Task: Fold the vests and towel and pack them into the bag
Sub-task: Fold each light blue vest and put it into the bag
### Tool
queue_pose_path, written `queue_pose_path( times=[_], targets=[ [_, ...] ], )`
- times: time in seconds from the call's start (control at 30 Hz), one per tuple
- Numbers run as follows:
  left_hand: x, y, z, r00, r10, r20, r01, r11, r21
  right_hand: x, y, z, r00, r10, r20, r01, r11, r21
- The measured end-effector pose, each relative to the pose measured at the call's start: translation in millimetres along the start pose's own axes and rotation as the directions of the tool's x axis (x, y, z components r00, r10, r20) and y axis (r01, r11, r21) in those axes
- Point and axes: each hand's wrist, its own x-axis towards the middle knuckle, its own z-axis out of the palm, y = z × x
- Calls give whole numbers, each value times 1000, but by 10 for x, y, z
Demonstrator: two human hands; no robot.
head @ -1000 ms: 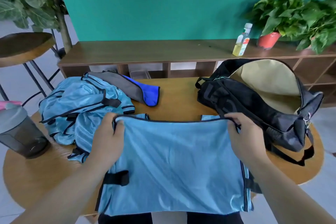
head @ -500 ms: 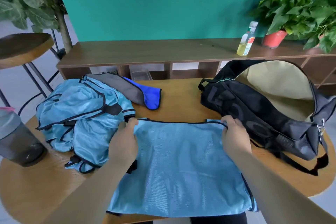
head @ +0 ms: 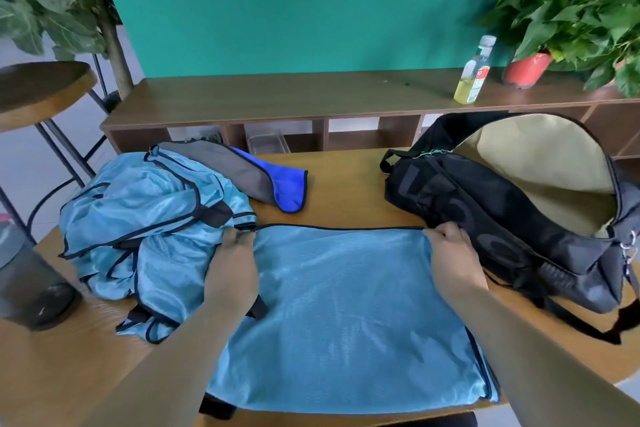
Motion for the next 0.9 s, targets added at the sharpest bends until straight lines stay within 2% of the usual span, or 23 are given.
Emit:
queue_pose_path(
  times=[0.07, 0.13, 0.17, 0.23, 0.3, 0.37, 0.43, 0.57, 0.67, 0.73, 0.9],
  targets=[
    [-24, -4, -11, 1000, -14, -14, 14, 1000, -9, -15, -1, -58, 1000, -5, 5, 5, 999, -35],
    [-118, 74, -121, 997, 10, -73, -7, 999, 46, -124, -27, -32, 995, -94, -32, 86, 980, -177],
    [-207, 144, -188, 988, 61, -139, -51, 996, 69, -241, -64, -8, 978, -193, -78, 166, 949, -268],
    [-489, 310, -301, 946, 227, -232, -229, 973, 15, -565, -200, 64, 955, -293, -54, 270, 929, -254],
    [-845, 400, -242, 896, 409, -173, -418, 908, -18, -845, -270, 195, 958, -275, 83, 286, 939, -191],
    [-1097, 341, -48, 884, 467, 7, -467, 882, 59, -1022, -213, 340, 949, -257, 181, 297, 922, -250],
    [-1175, 157, 124, 903, 413, 118, -426, 897, 120, -1084, -99, 393, 942, -288, 172, 325, 909, -260],
    [-1251, -81, 72, 899, 413, 146, -433, 888, 154, -1159, 79, 355, 939, -317, 133, 339, 916, -215],
    [-1413, -130, -53, 915, 379, 137, -400, 899, 180, -1243, 175, 328, 930, -339, 143, 362, 910, -202],
    [-1513, -166, -94, 942, 313, 122, -332, 922, 198, -1269, 226, 289, 935, -333, 120, 350, 918, -184],
    [-1541, -198, -209, 988, 137, 77, -149, 972, 184, -1314, 331, 242, 959, -274, 68, 282, 920, -270]
  ],
)
